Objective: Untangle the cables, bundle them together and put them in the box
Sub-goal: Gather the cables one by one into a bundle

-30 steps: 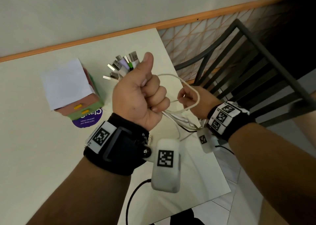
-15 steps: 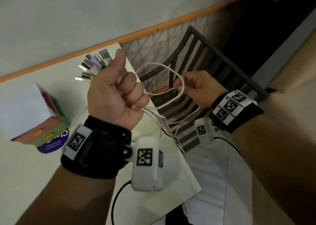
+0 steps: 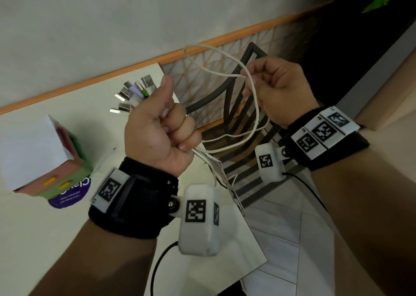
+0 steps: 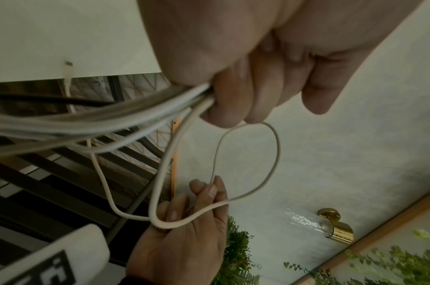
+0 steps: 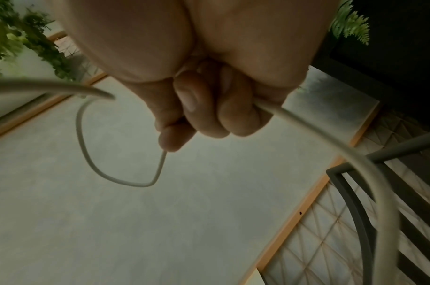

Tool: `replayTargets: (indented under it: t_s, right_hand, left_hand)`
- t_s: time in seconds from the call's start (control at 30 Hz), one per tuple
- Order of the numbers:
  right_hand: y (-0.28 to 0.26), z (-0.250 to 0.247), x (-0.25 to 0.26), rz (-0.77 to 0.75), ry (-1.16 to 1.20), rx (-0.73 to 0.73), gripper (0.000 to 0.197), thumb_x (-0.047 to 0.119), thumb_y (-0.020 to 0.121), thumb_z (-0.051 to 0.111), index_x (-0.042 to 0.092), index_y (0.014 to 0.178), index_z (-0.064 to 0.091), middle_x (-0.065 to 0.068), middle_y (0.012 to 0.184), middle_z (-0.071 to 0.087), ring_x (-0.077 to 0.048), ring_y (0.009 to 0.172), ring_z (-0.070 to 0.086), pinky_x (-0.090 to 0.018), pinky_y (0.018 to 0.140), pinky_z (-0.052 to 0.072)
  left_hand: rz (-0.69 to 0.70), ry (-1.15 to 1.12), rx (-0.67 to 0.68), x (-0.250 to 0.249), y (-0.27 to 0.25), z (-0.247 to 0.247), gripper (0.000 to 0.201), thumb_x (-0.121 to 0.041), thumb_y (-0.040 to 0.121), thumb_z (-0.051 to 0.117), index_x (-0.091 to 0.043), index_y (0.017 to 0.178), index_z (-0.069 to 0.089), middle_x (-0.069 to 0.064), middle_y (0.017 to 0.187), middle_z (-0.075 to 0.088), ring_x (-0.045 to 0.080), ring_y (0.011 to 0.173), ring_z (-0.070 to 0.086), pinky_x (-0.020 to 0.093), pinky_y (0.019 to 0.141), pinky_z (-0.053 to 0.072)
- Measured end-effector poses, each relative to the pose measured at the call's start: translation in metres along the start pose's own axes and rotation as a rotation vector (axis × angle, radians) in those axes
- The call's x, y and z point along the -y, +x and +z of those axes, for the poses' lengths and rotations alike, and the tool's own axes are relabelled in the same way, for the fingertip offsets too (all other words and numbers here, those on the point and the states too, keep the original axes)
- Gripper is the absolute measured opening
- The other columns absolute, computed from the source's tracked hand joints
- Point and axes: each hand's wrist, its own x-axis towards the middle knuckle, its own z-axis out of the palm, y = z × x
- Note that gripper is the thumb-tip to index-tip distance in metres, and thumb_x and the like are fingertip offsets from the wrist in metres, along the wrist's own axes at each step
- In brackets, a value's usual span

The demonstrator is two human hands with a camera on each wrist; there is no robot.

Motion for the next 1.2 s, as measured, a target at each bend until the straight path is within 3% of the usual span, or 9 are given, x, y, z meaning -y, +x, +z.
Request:
replayTargets:
  t_s: [0.13,0.4,0.6,0.7,0.87,0.97,1.07,1.13,1.2]
  right_hand:
    - [-0.005,0.013,-0.009,0.028,-0.071,0.048,0.014,0.009,0.093,0.059,0.020,0.095,0.067,-0.003,0.074,0.072,-0.027,0.071,0.069,-0.039,0.066,0.058]
    - [-0.001,0.015,0.004,-0.032,-0.081,-0.125,0.009,0.009,0.093,0.060,0.013,0.098,0.066,-0.010,0.076,0.069,-0.016,0.066,0.067,-0.024,0.064,0.056]
    - [0.000,0.014,0.012,-0.055,-0.076,-0.206,0.008,0.014,0.092,0.061,0.015,0.098,0.066,-0.010,0.073,0.067,-0.012,0.061,0.065,-0.023,0.059,0.054]
    - [-0.007,0.024,0.007,0.184,-0.189,0.014,0.008,0.017,0.092,0.061,0.023,0.093,0.066,0.001,0.074,0.070,-0.007,0.065,0.069,-0.020,0.057,0.054]
    - [-0.019,0.041,-0.023,0.413,-0.625,0.282,0.009,0.025,0.086,0.061,0.027,0.083,0.068,0.006,0.088,0.070,-0.014,0.080,0.067,-0.038,0.075,0.061]
    - [-0.023,0.042,-0.026,0.286,-0.549,0.234,0.026,0.015,0.075,0.062,0.026,0.099,0.068,0.006,0.105,0.067,-0.012,0.100,0.063,-0.040,0.089,0.056]
    - [-0.027,0.050,0.002,-0.050,0.022,0.579,0.060,0.010,0.064,0.066,0.014,0.123,0.060,-0.004,0.125,0.063,-0.019,0.124,0.055,-0.049,0.106,0.042]
    - [-0.032,0.071,0.017,-0.045,0.149,0.850,0.054,-0.001,0.066,0.067,0.001,0.119,0.059,-0.017,0.115,0.067,-0.030,0.112,0.063,-0.056,0.098,0.047]
    - [-0.039,0.111,0.027,-0.015,0.048,0.839,0.029,0.017,0.074,0.070,-0.001,0.096,0.064,-0.021,0.086,0.069,-0.034,0.083,0.069,-0.055,0.076,0.055]
  left_hand:
    - [-0.012,-0.008,0.027,0.000,0.002,-0.003,0.047,-0.037,0.084,0.058,-0.020,0.051,0.029,-0.007,0.038,0.023,0.008,0.031,0.017,0.016,0.037,0.018]
    - [-0.030,-0.020,-0.022,-0.004,0.003,-0.010,0.051,-0.037,0.090,0.055,-0.020,0.051,0.026,-0.007,0.039,0.021,0.008,0.031,0.017,0.015,0.037,0.019]
    - [-0.037,-0.035,-0.043,-0.002,0.005,-0.013,0.050,-0.037,0.088,0.057,-0.020,0.051,0.027,-0.007,0.038,0.022,0.008,0.031,0.017,0.015,0.036,0.018]
    - [-0.029,-0.028,-0.038,-0.002,0.005,-0.012,0.049,-0.037,0.085,0.058,-0.020,0.051,0.028,-0.007,0.039,0.022,0.008,0.032,0.016,0.016,0.037,0.018]
    - [0.023,0.012,-0.001,-0.011,0.001,-0.014,0.049,-0.037,0.083,0.059,-0.020,0.050,0.027,-0.007,0.039,0.021,0.008,0.031,0.016,0.016,0.038,0.017]
    - [0.051,0.051,0.030,-0.024,-0.004,-0.016,0.049,-0.039,0.080,0.060,-0.021,0.049,0.027,-0.008,0.038,0.021,0.007,0.031,0.016,0.017,0.038,0.017]
    - [0.074,0.090,0.040,-0.033,-0.005,-0.018,0.048,-0.038,0.079,0.062,-0.022,0.049,0.029,-0.008,0.039,0.020,0.007,0.032,0.015,0.018,0.038,0.017]
    - [0.084,0.101,0.046,-0.033,-0.003,-0.017,0.049,-0.035,0.085,0.062,-0.022,0.049,0.032,-0.007,0.040,0.020,0.008,0.033,0.014,0.020,0.038,0.017]
    - [0.103,0.118,0.041,-0.037,-0.006,-0.022,0.049,-0.033,0.090,0.060,-0.021,0.051,0.033,-0.007,0.040,0.021,0.009,0.033,0.015,0.022,0.039,0.016]
